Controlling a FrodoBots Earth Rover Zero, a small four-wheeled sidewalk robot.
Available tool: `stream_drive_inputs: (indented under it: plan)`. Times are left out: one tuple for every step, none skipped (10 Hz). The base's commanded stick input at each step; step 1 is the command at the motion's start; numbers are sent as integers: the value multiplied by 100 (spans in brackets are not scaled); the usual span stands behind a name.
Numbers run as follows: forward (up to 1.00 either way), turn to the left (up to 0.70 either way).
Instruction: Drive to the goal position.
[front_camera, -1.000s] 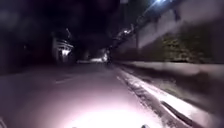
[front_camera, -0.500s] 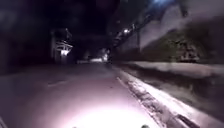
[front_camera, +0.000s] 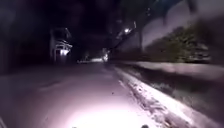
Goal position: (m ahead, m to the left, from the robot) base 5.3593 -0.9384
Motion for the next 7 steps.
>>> stream_drive_inputs:
  plan:
    - [70, 0]
    - [70, 0]
    - [70, 0]
    - [70, 0]
    - [70, 0]
    - [70, 0]
    - [70, 0]
